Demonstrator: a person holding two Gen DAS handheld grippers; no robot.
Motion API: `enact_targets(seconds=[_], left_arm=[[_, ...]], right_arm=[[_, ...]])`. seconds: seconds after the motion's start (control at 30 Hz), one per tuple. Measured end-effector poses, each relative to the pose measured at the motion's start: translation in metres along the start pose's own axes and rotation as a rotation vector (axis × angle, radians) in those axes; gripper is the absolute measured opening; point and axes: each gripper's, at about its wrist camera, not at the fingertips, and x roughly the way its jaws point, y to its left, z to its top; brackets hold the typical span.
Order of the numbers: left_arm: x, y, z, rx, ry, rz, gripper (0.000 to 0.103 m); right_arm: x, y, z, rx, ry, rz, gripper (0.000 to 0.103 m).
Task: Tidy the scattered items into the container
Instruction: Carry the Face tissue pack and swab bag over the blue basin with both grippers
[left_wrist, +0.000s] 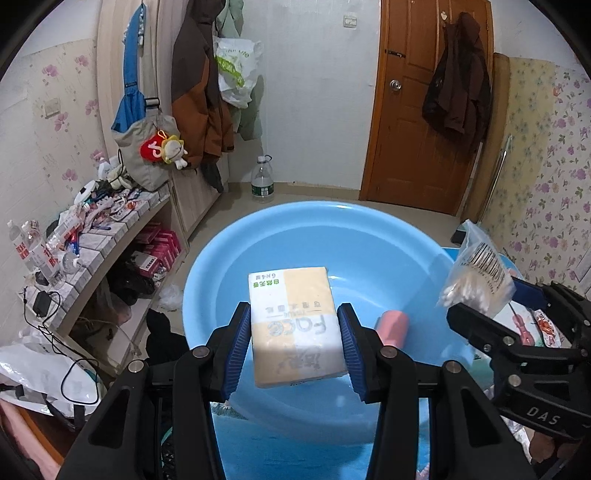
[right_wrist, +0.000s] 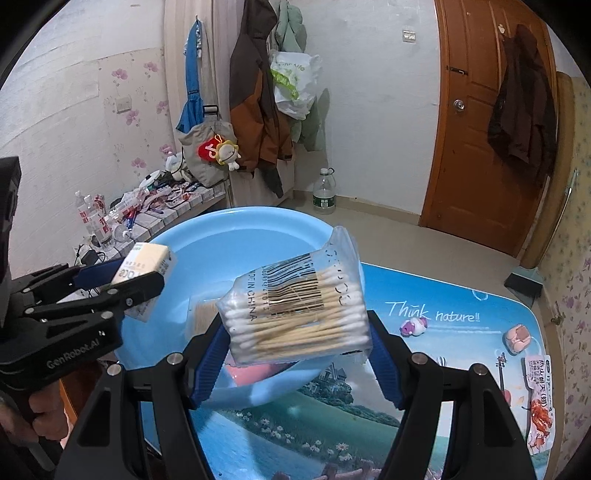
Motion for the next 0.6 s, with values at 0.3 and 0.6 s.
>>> enact_targets(seconds=[0.3,0.6], left_arm=[[0.014,0.003,-0.004,-0.012,0.02,-0.004,0.045],[0.016,0.001,-0.009,-0.01,0.035,-0.002,0.047]], right_arm=[[0.009,-0.004,-0.001,-0.004,0.014,-0.006,0.072],[0.009,-0.004,-0.008,-0.006,0.024,-0.002,0.072]])
